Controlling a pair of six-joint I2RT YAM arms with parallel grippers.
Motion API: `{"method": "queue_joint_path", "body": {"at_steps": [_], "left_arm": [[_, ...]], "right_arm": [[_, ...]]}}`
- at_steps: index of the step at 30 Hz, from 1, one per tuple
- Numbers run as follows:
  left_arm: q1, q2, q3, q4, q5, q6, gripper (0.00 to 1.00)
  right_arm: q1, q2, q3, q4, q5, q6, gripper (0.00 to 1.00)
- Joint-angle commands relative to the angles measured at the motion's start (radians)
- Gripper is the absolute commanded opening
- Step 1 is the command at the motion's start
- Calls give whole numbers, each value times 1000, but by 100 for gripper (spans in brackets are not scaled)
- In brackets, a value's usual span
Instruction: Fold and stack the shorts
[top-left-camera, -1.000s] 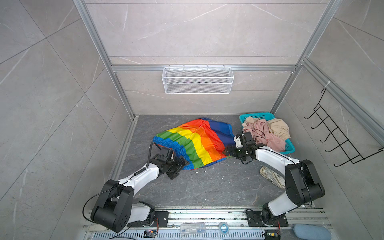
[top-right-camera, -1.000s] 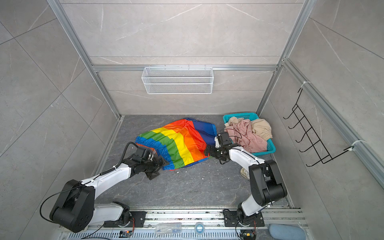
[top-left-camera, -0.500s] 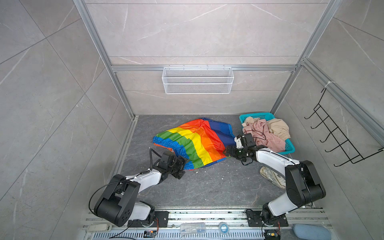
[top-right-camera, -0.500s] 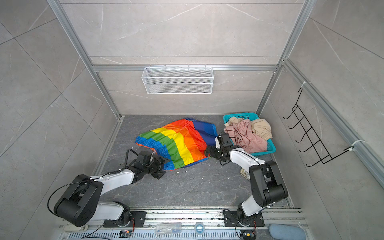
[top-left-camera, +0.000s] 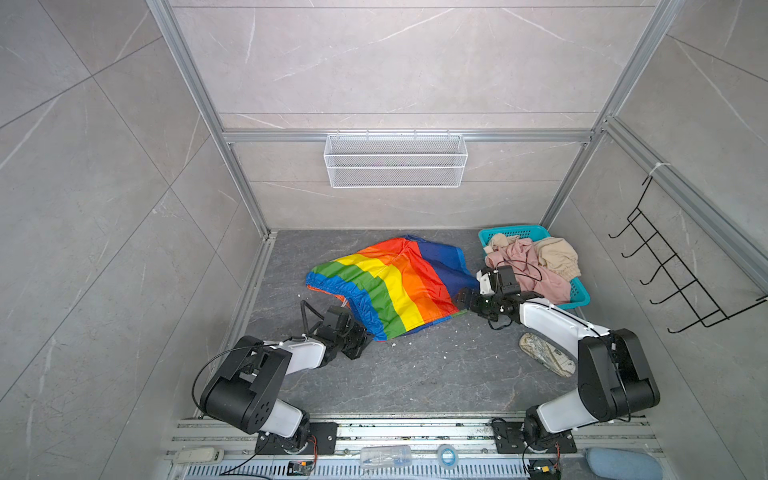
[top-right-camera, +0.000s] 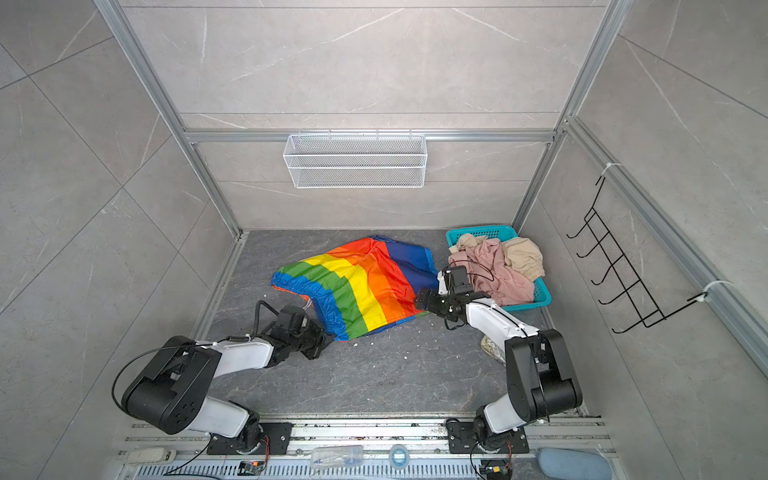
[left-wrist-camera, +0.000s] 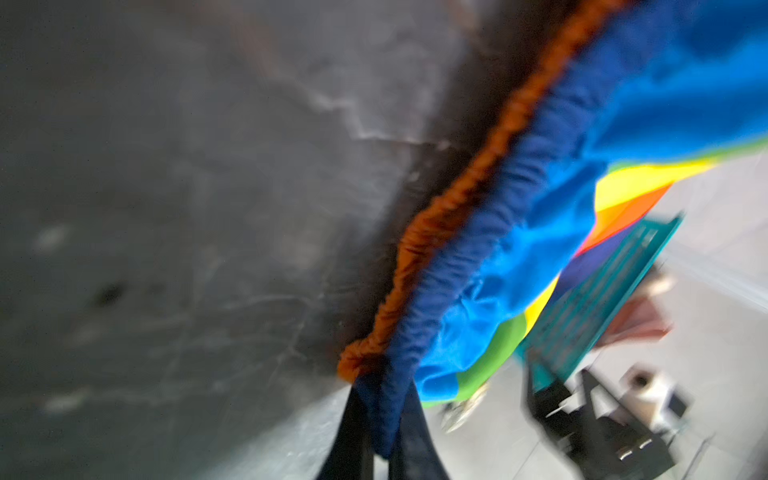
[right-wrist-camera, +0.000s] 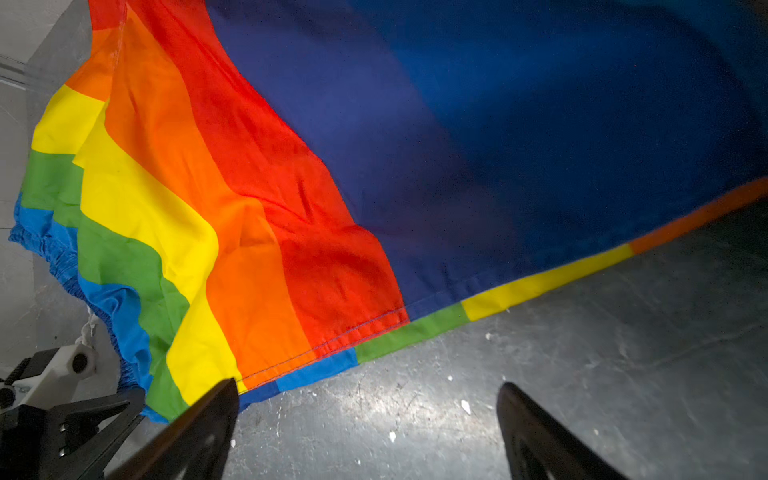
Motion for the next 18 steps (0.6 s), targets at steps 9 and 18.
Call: {"method": "queue_joint_path", "body": {"at_steps": [9, 18], "left_arm": [[368, -276, 139, -556, 104, 410, 0], [431, -209, 200, -588, 157, 480, 0]], "right_arm": [[-23, -36, -63, 30, 19, 50, 97], [-14, 0, -202, 145, -48, 119, 78]]}}
